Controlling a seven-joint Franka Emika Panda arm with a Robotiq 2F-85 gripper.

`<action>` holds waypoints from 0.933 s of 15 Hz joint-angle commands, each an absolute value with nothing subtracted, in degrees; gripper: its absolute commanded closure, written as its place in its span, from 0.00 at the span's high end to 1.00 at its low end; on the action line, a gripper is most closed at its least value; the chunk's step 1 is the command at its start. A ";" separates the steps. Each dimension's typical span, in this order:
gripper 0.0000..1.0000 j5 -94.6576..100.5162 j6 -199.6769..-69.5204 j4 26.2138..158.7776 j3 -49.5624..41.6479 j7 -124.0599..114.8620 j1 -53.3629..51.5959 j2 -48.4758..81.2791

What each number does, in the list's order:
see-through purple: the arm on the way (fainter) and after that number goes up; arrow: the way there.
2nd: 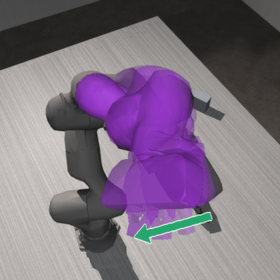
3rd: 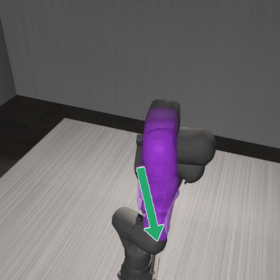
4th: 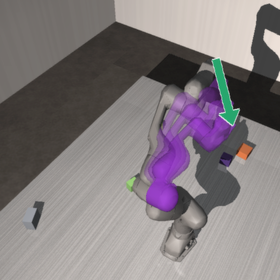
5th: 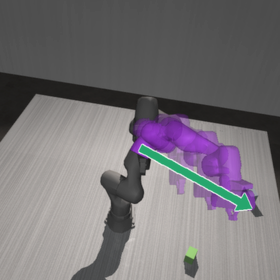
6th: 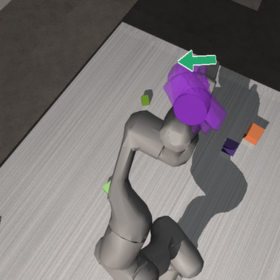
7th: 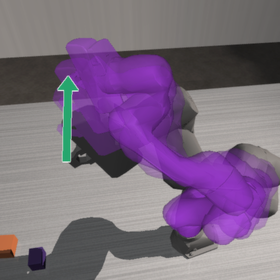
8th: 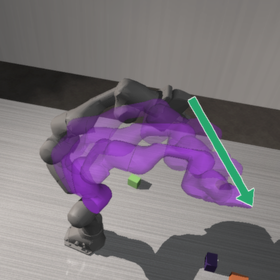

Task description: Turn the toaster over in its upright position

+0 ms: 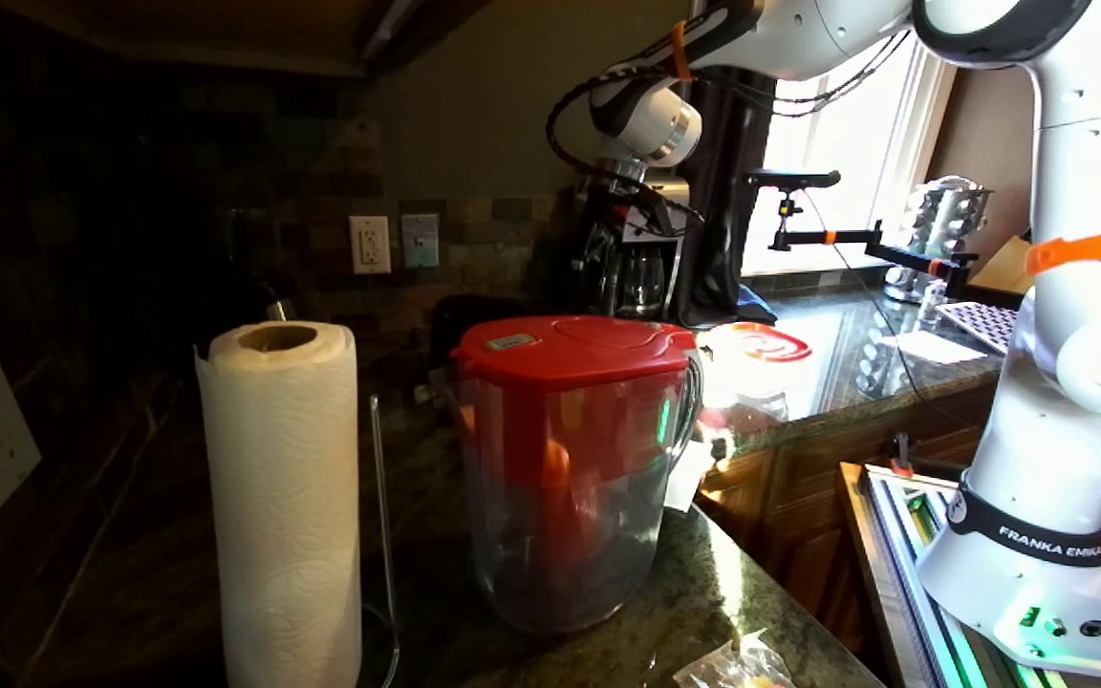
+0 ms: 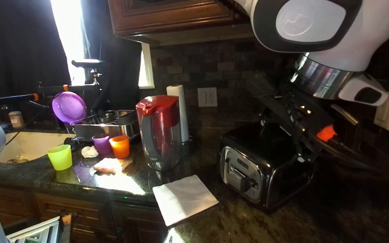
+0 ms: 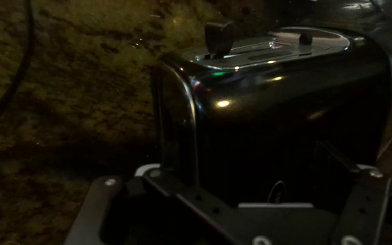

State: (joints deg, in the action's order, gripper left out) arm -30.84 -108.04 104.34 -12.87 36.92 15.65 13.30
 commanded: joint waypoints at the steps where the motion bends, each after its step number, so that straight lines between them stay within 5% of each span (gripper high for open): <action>1: 1.00 -35.52 -102.02 98.37 -11.15 36.50 19.15 18.54; 14: 1.00 -43.65 -92.97 88.77 -7.86 35.45 23.80 28.67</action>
State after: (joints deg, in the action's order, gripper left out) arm -41.30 -97.14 92.36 -9.09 36.59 21.78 25.73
